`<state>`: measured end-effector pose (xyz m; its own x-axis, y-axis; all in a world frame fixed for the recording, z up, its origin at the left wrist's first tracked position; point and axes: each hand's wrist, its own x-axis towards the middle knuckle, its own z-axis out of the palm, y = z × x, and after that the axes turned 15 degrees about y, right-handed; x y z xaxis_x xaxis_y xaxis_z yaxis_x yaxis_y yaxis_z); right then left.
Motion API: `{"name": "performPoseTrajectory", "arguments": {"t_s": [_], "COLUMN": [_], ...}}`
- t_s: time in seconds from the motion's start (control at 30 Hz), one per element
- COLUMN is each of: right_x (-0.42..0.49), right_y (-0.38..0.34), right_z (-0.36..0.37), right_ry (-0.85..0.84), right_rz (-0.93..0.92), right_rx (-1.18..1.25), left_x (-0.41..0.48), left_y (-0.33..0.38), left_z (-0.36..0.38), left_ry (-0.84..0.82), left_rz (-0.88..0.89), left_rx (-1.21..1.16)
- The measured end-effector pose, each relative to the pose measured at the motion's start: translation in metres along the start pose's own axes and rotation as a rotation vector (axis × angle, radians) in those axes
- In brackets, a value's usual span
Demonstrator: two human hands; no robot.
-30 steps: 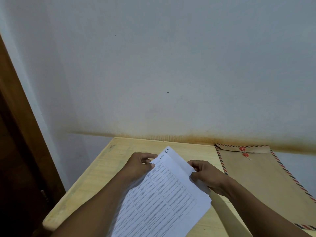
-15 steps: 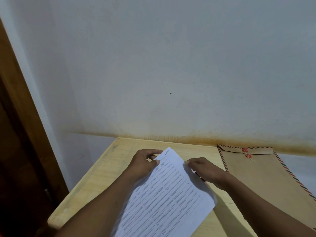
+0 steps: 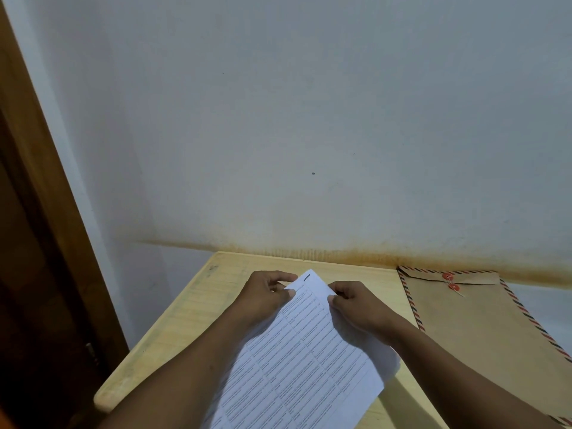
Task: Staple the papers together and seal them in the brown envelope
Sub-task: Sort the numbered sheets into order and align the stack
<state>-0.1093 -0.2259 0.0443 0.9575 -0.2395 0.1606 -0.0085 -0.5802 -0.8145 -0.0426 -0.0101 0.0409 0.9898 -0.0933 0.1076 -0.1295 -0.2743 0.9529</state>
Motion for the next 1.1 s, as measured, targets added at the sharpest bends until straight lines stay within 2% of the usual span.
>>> {"name": "performPoseTrajectory", "arguments": {"t_s": [0.13, 0.57, 0.87, 1.1], "right_x": [0.004, 0.017, 0.028, 0.046], "right_y": [-0.001, -0.026, -0.048, -0.097], "right_z": [-0.003, -0.015, -0.035, -0.067], "right_ry": [0.011, 0.259, 0.28, 0.31], "right_rz": [-0.033, -0.188, -0.279, -0.483], "right_rx": [-0.032, -0.024, -0.079, -0.227], "left_x": [0.0, 0.002, 0.006, 0.014], "left_y": [0.004, 0.029, 0.043, 0.074], "left_z": [-0.003, 0.001, 0.006, 0.009], "left_ry": [0.024, 0.136, 0.195, 0.304], "left_rz": [0.013, 0.084, 0.108, 0.207], "left_rx": [-0.019, -0.095, -0.162, -0.27]}}
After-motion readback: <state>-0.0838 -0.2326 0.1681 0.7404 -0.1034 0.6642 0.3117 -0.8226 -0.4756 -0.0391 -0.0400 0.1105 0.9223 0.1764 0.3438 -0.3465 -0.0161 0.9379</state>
